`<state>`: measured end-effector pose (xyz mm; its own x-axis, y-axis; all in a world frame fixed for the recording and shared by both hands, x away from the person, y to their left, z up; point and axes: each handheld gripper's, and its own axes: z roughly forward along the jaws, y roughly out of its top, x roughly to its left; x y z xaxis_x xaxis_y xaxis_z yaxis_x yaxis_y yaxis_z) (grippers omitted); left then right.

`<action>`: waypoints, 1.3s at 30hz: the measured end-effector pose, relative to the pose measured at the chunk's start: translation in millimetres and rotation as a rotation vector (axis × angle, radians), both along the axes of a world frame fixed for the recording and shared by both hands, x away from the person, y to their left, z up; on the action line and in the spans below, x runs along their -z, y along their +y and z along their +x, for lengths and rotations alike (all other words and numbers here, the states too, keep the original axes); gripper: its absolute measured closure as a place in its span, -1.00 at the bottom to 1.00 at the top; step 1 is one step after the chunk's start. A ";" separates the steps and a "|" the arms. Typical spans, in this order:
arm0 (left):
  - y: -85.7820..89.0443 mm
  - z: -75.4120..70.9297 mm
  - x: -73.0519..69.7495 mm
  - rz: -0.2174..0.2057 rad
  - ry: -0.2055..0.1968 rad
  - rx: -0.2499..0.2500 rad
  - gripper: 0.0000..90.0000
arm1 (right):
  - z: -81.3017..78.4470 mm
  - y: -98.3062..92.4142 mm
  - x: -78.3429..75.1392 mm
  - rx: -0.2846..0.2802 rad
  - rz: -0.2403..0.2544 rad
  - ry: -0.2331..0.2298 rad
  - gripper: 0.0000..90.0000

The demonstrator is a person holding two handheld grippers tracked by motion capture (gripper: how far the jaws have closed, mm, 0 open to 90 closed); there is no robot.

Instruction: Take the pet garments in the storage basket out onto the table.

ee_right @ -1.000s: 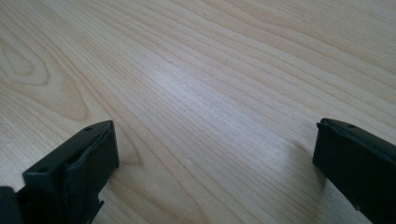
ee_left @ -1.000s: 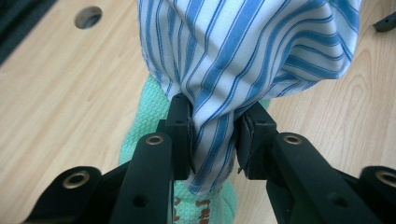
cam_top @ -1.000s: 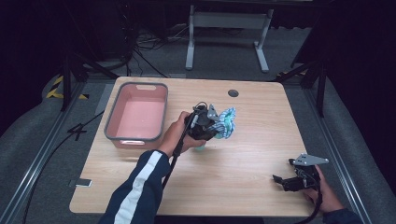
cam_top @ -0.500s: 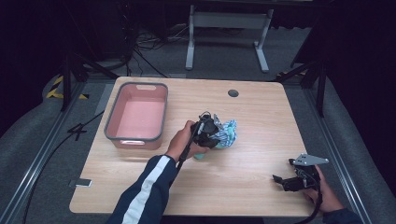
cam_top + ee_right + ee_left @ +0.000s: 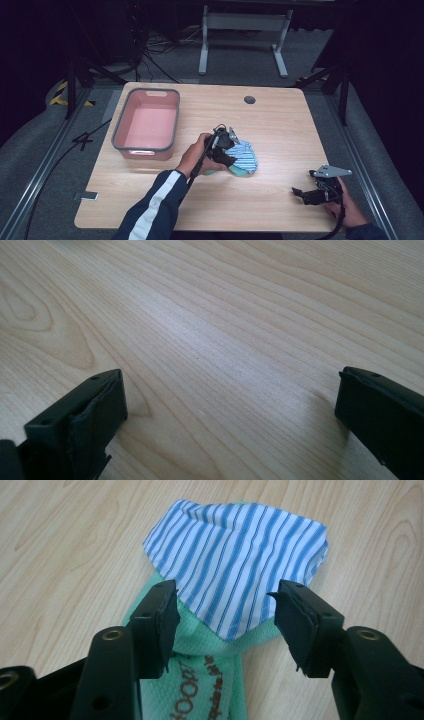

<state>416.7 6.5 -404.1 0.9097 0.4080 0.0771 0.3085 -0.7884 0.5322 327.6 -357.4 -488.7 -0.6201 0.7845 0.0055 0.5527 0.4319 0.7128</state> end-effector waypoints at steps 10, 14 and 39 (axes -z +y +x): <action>18.0 -10.0 -9.4 -0.028 -0.037 -0.003 -0.24 | 0.0 0.0 0.0 0.000 0.000 0.000 -0.99; 24.9 -16.2 -13.7 -0.020 -0.056 0.007 -0.30 | 0.0 -0.1 0.0 0.000 -0.001 0.000 -0.99; 57.4 -50.8 -17.9 0.039 -0.137 0.055 -0.45 | -0.2 -0.3 -0.4 -0.001 -0.001 0.003 -0.99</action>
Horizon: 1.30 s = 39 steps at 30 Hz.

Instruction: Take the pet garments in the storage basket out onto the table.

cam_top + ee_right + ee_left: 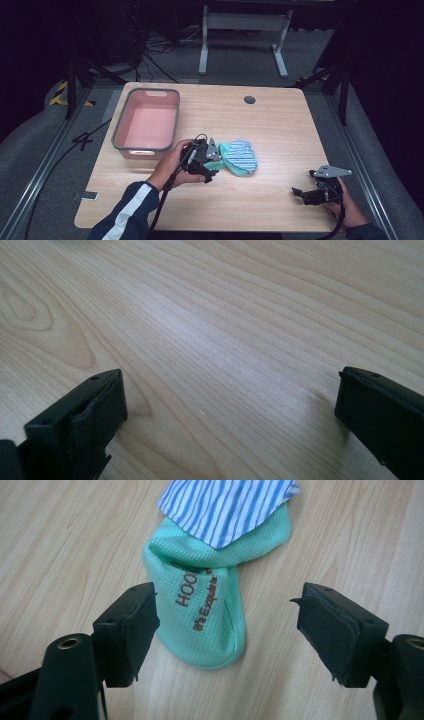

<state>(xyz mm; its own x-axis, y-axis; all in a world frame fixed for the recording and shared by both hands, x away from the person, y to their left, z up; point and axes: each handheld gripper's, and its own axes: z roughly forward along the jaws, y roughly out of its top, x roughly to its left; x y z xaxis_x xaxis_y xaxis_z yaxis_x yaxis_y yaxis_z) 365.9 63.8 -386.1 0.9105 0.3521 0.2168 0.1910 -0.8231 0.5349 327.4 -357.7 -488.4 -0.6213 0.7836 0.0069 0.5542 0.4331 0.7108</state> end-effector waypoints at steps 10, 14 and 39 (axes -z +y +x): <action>18.6 -12.4 6.7 0.021 -0.005 0.001 -0.45 | -0.2 0.0 -0.1 0.001 0.001 0.002 -0.99; 27.4 -16.8 11.2 0.048 -0.006 0.009 -0.47 | -0.3 0.0 -0.1 0.001 0.001 0.002 -0.99; 102.8 -36.6 41.0 0.155 -0.013 -0.062 -0.51 | -0.4 0.0 -0.1 0.002 0.002 0.002 -0.99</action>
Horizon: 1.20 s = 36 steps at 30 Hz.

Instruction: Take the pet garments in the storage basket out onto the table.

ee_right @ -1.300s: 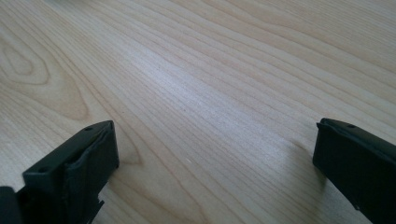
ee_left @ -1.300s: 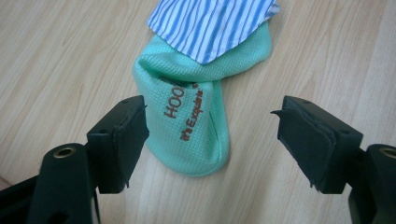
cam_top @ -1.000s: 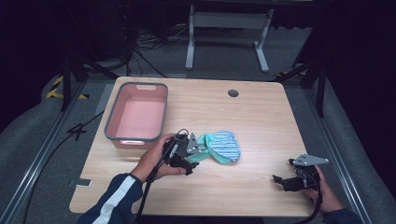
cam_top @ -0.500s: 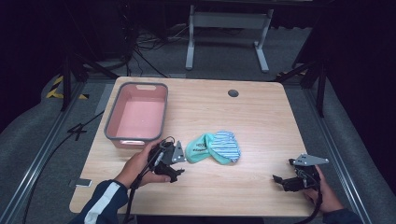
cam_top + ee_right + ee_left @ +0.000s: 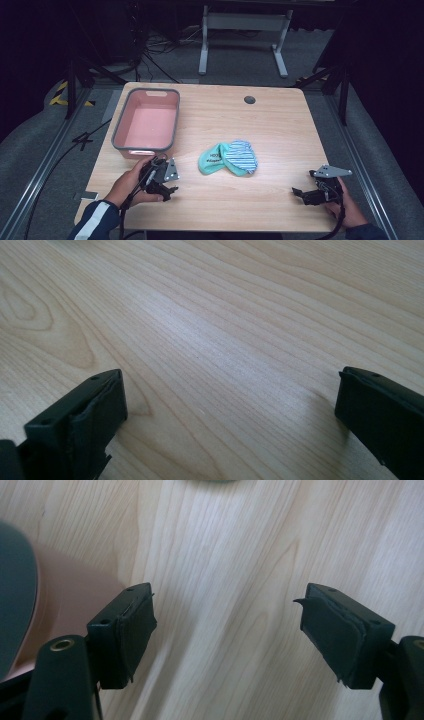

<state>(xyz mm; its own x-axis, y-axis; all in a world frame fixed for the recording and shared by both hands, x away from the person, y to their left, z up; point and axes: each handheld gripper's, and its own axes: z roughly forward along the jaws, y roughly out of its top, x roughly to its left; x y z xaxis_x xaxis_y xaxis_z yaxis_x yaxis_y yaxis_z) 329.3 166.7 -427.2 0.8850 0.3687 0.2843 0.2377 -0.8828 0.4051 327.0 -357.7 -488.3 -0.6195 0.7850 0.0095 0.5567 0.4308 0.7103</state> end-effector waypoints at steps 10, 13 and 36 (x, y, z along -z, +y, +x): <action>35.1 -7.9 7.6 -0.018 0.002 -0.060 -0.53 | 0.0 0.0 0.0 0.000 0.000 0.000 -0.99; 47.5 -9.4 11.2 -0.037 0.014 -0.089 -0.53 | -0.1 0.0 0.0 0.001 0.000 0.000 -0.99; 130.6 -17.8 55.3 -0.429 0.086 -0.275 -0.71 | -0.2 -0.2 0.2 0.001 -0.004 -0.001 -0.99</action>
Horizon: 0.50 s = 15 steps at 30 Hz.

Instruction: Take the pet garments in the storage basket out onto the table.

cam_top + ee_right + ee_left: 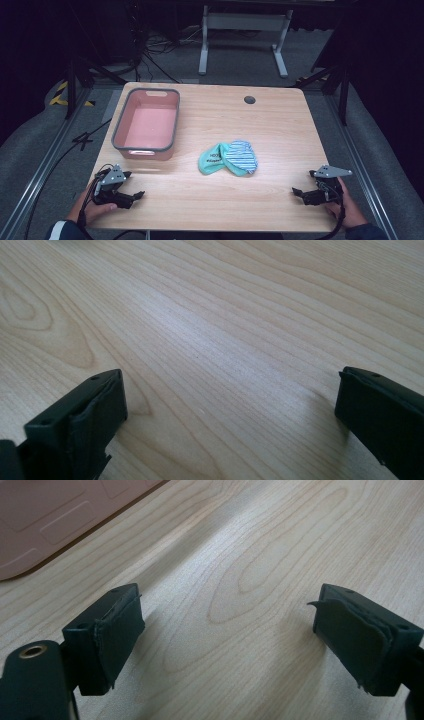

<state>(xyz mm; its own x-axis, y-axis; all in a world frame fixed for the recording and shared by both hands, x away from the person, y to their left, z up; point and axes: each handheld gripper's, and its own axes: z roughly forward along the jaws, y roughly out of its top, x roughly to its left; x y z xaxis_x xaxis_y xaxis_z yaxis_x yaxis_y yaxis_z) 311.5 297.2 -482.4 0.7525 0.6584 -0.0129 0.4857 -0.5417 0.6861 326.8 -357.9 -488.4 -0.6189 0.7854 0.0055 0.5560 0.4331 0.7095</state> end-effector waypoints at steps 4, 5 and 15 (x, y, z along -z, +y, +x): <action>0.1 0.1 -0.1 0.001 0.002 0.000 -0.72 | -0.1 0.1 0.0 0.000 0.000 0.000 -0.99; 0.0 -0.4 -0.4 0.008 0.002 -0.007 -0.72 | -0.1 0.1 0.0 0.000 0.000 0.000 -0.99; -0.6 -1.9 -0.1 0.002 0.000 -0.026 -0.72 | -0.2 0.1 0.0 0.002 0.001 0.000 -0.99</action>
